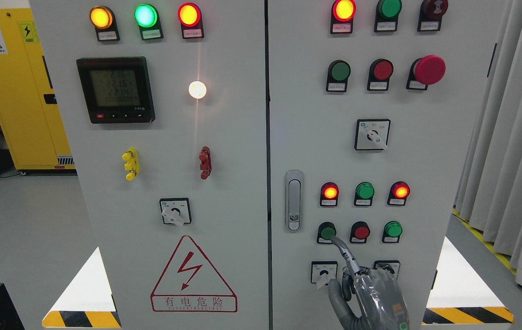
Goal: Press green start button
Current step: 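Pull the right hand back down away from the button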
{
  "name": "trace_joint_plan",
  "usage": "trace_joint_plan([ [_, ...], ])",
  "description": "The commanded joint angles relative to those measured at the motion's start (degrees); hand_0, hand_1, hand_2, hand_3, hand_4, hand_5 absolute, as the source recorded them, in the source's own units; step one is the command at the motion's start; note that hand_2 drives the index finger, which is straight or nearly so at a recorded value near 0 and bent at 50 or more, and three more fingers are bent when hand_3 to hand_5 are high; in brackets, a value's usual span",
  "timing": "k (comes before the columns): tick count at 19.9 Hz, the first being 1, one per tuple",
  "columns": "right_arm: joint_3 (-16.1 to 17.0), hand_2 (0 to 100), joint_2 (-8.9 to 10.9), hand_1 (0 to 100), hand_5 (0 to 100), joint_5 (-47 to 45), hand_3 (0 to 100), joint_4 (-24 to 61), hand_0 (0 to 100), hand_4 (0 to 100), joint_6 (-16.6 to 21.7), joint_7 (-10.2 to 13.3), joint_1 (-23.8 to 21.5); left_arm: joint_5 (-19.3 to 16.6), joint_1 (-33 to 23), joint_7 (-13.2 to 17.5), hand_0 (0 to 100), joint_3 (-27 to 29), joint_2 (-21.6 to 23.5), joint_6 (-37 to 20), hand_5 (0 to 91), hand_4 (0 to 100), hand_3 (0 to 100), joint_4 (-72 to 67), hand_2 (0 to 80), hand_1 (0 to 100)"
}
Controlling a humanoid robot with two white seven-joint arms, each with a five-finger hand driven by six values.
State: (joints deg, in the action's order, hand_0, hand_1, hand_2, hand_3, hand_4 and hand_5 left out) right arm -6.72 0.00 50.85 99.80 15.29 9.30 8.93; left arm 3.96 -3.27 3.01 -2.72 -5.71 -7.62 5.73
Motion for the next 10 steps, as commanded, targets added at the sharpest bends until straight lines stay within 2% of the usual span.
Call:
trace_joint_plan([
  [1, -4.61, 10, -1.05, 89, 100, -15.93, 91, 6.46, 83, 94, -0.44, 0.02, -4.44, 0.0, 0.02, -0.02, 12, 0.0, 0.0, -0.03, 0.0, 0, 0, -0.01, 0.0, 56],
  [3, -5.49, 10, -1.05, 89, 90, -20.24, 84, 7.42, 84, 88, -0.09, 0.11, -6.9, 0.0, 0.02, -0.02, 12, 0.0, 0.0, -0.03, 0.0, 0, 0, -0.01, 0.0, 56],
  [4, -5.93, 10, -1.05, 84, 80, -22.35, 68, 7.95, 80, 75, 0.09, 0.11, -8.21, 0.0, 0.02, -0.02, 12, 0.0, 0.0, -0.03, 0.0, 0, 0, 0.07, 0.0, 56],
  [5, -6.37, 8, -1.05, 80, 65, -24.46, 52, 8.3, 80, 58, 0.18, 0.11, -9.01, 0.0, 0.02, -0.02, 12, 0.0, 0.0, -0.03, 0.0, 0, 0, -0.01, 0.0, 56],
  [6, -6.46, 7, -0.97, 79, 61, -26.66, 47, 8.83, 80, 53, 0.35, 0.11, -9.45, 0.0, 0.02, -0.02, 12, 0.0, 0.0, -0.03, 0.0, 0, 0, -0.01, 0.0, 56],
  [7, -6.46, 4, -1.05, 76, 41, -28.59, 33, 9.36, 80, 38, 0.53, 0.19, -9.81, 0.0, 0.02, -0.02, 12, 0.0, 0.0, -0.03, 0.0, 0, 0, -0.01, 0.0, 56],
  [8, -6.46, 0, -0.97, 74, 24, -29.83, 24, 9.89, 78, 26, 0.53, 0.19, -10.51, 0.0, 0.02, -0.02, 12, 0.0, 0.0, -0.03, 0.0, 0, 0, -0.01, 0.0, 56],
  [10, -6.46, 0, -0.97, 72, 18, -30.2, 18, 10.94, 74, 20, 0.7, 0.19, -12.44, 0.0, 0.02, -0.02, 12, 0.0, 0.0, -0.03, 0.0, 0, 0, -0.01, 0.0, 56],
])
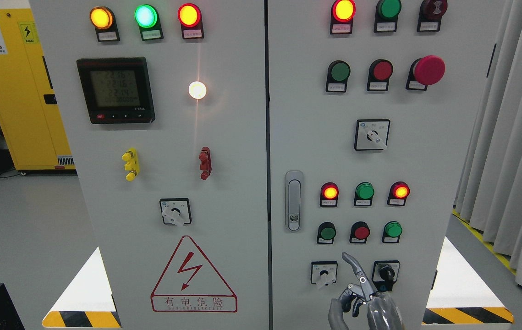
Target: Press green start button
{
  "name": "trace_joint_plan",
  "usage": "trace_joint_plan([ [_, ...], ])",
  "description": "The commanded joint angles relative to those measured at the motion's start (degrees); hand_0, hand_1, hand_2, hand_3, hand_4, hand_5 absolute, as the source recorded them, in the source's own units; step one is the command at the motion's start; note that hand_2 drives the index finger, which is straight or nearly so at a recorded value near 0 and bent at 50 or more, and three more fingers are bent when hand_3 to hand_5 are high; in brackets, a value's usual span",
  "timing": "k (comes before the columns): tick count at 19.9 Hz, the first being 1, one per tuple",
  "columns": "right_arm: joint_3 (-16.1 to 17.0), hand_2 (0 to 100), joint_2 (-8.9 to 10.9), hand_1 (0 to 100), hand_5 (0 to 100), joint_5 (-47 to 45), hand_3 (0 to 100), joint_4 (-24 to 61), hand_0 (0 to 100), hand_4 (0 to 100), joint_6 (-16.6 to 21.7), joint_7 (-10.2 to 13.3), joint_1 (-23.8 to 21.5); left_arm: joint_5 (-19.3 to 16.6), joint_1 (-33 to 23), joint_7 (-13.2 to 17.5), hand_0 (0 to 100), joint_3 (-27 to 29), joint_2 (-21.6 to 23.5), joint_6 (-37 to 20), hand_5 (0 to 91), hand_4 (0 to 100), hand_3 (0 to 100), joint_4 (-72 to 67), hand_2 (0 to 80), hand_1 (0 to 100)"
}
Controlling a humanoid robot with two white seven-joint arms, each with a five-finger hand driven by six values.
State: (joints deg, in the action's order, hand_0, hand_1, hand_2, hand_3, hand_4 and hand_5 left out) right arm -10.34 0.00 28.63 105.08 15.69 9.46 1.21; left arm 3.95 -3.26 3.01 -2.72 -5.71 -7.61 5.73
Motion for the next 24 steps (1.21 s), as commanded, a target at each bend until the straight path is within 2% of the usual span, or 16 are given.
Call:
trace_joint_plan([
  [1, -2.75, 0, -1.05, 71, 15, -7.97, 16, 5.92, 72, 18, 0.74, 0.03, -5.25, 0.0, 0.01, -0.02, 12, 0.0, 0.0, -0.03, 0.0, 0, 0, -0.01, 0.0, 56],
  [4, -2.58, 0, -1.14, 68, 10, -7.97, 12, 6.1, 69, 13, 2.33, -0.05, -6.13, 0.0, 0.01, -0.02, 12, 0.0, 0.0, -0.03, 0.0, 0, 0, -0.01, 0.0, 56],
  [8, -2.58, 0, -1.05, 68, 8, -7.97, 11, 6.81, 66, 11, 2.42, -0.23, -6.83, 0.0, 0.01, -0.02, 12, 0.0, 0.0, -0.03, 0.0, 0, 0, -0.01, 0.0, 56],
  [24, -2.84, 0, -1.05, 68, 7, -7.97, 9, 6.63, 65, 10, 2.42, -0.58, -6.83, 0.0, 0.01, -0.02, 12, 0.0, 0.0, -0.03, 0.0, 0, 0, -0.01, 0.0, 56],
])
